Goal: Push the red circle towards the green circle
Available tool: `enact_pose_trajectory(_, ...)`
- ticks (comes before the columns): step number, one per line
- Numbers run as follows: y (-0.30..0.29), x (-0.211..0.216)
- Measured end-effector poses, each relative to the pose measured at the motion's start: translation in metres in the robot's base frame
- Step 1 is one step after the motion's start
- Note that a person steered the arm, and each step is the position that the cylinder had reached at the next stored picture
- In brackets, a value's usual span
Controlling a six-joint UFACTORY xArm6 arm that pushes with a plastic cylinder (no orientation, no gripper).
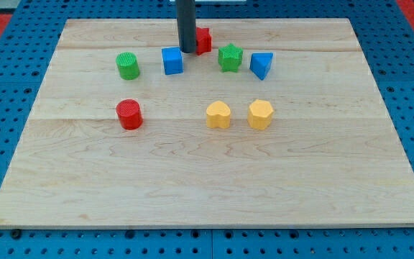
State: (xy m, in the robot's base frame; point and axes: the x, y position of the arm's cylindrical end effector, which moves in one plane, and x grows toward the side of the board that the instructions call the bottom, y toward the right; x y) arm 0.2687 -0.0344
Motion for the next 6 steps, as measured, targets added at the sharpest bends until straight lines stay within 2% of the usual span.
enact_pose_trajectory(1, 0.023, -0.012)
enact_pose_trajectory(3, 0.031, -0.025)
enact_pose_trajectory(4, 0.014, -0.016)
enact_pose_trajectory(6, 0.001, 0.048)
